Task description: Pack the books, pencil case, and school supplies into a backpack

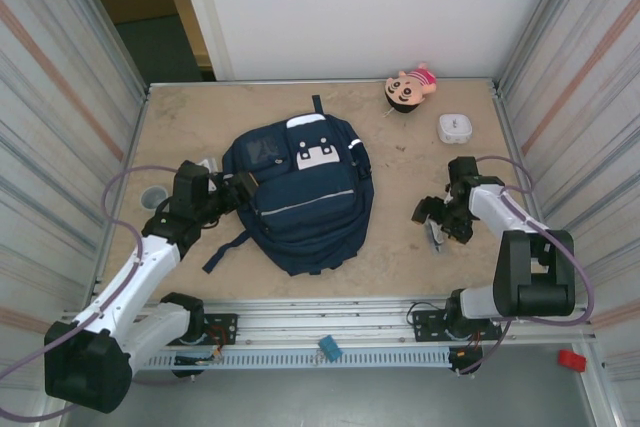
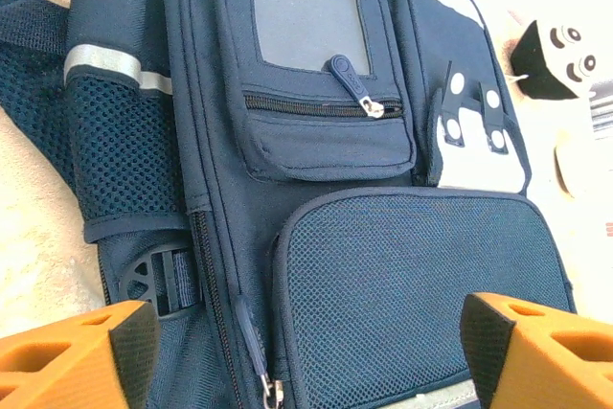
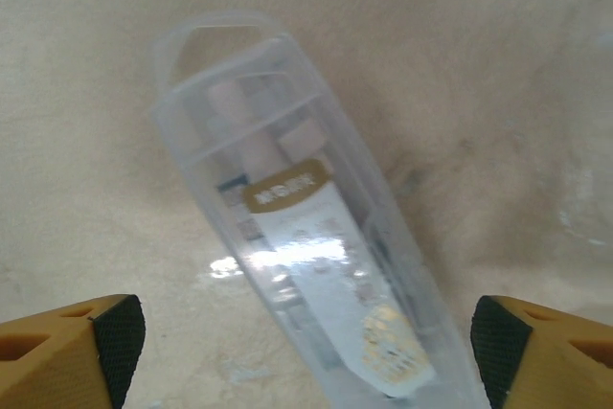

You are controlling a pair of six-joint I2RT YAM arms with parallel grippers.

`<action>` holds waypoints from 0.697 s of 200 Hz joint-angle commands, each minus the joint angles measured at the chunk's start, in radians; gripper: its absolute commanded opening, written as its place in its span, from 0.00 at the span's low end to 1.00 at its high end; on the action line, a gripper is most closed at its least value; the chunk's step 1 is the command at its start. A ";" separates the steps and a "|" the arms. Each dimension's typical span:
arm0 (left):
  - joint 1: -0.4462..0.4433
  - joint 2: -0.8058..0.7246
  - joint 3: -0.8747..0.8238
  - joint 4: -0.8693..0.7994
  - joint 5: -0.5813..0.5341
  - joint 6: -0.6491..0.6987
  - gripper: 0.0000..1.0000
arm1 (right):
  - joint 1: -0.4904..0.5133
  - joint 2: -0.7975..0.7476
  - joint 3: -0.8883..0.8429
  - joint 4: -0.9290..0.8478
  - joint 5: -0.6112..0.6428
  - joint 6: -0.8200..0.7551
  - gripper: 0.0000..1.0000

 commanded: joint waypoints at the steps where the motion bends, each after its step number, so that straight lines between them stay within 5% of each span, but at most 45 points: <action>1: 0.003 0.016 -0.004 0.022 0.023 -0.009 0.83 | 0.007 0.024 0.031 -0.071 0.058 0.011 0.91; 37: 0.004 0.011 -0.003 0.024 0.034 0.008 0.83 | 0.056 0.117 0.048 -0.053 0.049 -0.015 0.87; 85: -0.009 0.000 0.004 0.061 0.058 0.096 0.79 | 0.068 0.149 0.066 -0.041 0.117 -0.013 0.53; 139: -0.289 0.122 0.133 0.065 0.089 0.550 0.80 | 0.061 -0.135 0.017 0.103 -0.048 0.001 0.47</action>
